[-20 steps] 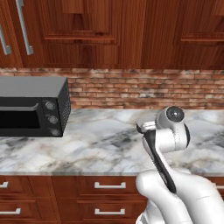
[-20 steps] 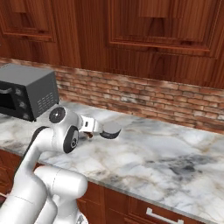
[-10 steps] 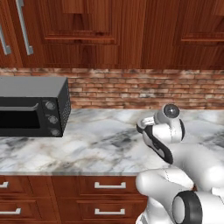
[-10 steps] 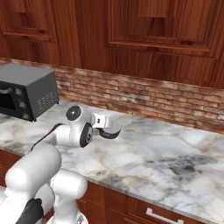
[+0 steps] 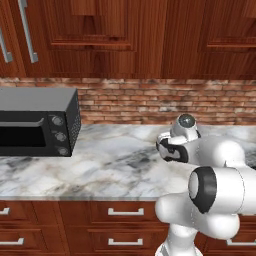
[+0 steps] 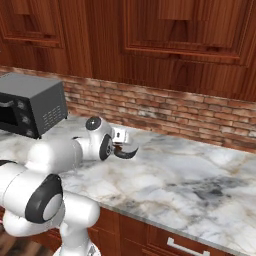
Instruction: Take the chicken drumstick from the fridge and place it on the digital scale on the counter by the fridge. Wait a few seconds for a reading, then move it to the plate on the dining counter.
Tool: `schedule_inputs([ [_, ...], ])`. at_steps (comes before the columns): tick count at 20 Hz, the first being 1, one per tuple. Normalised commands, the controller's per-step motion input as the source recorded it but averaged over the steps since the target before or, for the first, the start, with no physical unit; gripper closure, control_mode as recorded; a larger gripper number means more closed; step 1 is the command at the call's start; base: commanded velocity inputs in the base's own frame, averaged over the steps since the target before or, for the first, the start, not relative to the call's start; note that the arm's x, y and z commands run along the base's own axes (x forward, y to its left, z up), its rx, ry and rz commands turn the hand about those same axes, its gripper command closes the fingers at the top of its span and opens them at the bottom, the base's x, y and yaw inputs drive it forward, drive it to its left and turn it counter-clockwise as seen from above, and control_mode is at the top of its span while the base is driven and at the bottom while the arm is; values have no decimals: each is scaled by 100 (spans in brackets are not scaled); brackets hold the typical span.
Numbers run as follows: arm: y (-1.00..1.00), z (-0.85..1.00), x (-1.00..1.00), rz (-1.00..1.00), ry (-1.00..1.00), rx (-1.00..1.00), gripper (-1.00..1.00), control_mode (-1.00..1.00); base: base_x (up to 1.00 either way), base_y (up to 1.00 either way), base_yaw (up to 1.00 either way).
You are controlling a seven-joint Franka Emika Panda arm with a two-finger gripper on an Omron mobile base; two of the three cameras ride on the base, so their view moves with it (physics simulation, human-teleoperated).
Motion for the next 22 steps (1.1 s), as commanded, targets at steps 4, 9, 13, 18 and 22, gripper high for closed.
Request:
schedule_inputs([
  [4, -8, -34, 33, 0, 0, 0, 100, -100, 0, 0, 0],
  [9, -9, -38, 31, 1, 0, 0, 100, -100, 0, 0, 0],
  [13, -9, -21, 24, 2, 0, 0, 100, -100, 0, 0, 0],
  [18, -3, -24, 16, 2, 0, 0, 100, -100, 0, 0, 0],
  [22, -1, -9, 20, 2, 0, 0, 100, -100, 0, 0, 0],
])
